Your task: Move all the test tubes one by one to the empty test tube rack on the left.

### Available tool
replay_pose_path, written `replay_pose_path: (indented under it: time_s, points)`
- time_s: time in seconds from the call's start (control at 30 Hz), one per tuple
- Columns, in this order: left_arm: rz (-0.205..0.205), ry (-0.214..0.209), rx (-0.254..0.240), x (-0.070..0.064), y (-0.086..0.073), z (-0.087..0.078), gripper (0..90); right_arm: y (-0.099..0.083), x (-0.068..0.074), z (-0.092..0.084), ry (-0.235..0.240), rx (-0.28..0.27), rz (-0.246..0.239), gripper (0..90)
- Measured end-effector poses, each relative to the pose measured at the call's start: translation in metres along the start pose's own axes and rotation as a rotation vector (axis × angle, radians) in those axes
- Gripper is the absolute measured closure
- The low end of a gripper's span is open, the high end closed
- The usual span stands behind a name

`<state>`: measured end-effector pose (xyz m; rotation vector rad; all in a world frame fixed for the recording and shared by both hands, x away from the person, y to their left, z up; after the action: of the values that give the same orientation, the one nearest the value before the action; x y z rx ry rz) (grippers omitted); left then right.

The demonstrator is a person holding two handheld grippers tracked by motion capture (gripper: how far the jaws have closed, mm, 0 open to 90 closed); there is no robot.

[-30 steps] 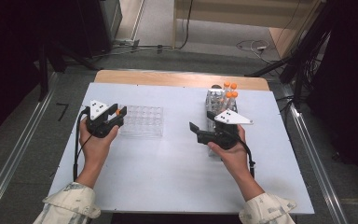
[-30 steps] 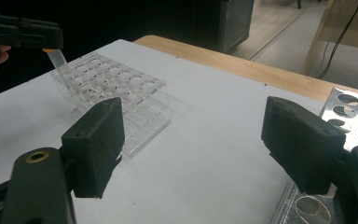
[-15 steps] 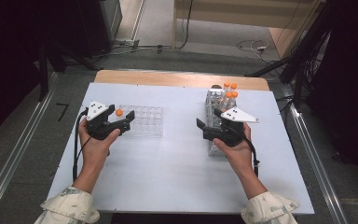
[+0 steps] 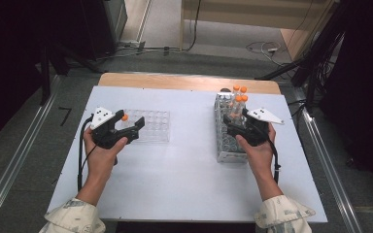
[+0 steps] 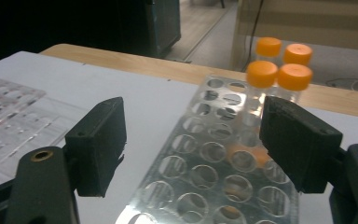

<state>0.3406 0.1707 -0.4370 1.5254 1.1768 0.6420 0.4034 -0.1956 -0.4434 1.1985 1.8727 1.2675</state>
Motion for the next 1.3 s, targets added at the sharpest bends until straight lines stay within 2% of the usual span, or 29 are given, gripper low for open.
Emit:
replay_pose_path:
  time_s: [0.2, 0.3, 0.33, 0.57, 0.77, 1.03, 1.17, 1.3]
  points:
    - [0.012, -0.014, 0.001, -0.007, 0.000, 0.000, 19.6, -0.002, -0.018, 0.005, -0.051, -0.002, 0.004, 23.8]
    - [0.013, -0.017, 0.000, -0.009, 0.000, 0.000, 19.7, -0.002, -0.024, 0.006, -0.060, -0.004, 0.013, 24.9]
    - [0.014, -0.019, 0.001, -0.009, 0.000, 0.000, 19.6, -0.001, -0.031, 0.008, -0.085, -0.010, 0.012, 26.5]
    - [0.014, -0.021, -0.005, -0.011, 0.000, -0.001, 19.5, -0.001, -0.052, 0.015, -0.113, 0.002, 0.002, 34.7]
    - [0.013, -0.025, -0.008, -0.012, 0.000, -0.001, 18.7, -0.006, -0.065, 0.029, -0.116, 0.023, -0.019, 42.6]
    - [0.014, -0.026, -0.007, -0.012, 0.000, -0.001, 18.7, -0.008, -0.073, 0.044, -0.108, 0.029, -0.030, 48.7]
    - [0.015, -0.026, -0.005, -0.012, -0.001, 0.000, 18.7, -0.012, -0.079, 0.051, -0.080, 0.027, -0.005, 53.8]
    - [0.015, -0.028, -0.004, -0.012, -0.001, -0.001, 18.7, -0.015, -0.080, 0.054, -0.069, 0.024, -0.006, 55.8]
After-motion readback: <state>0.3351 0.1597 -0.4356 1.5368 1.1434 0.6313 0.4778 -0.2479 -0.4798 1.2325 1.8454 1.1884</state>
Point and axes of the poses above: each handheld gripper's, and its own axes: z roughly forward along the jaws, y roughly out of its top, x roughly to its left, the point moved 5 cm from there along z, roughly forward along the jaws, and after that the axes turned 1 degree about -y, right-handed, at the moved point
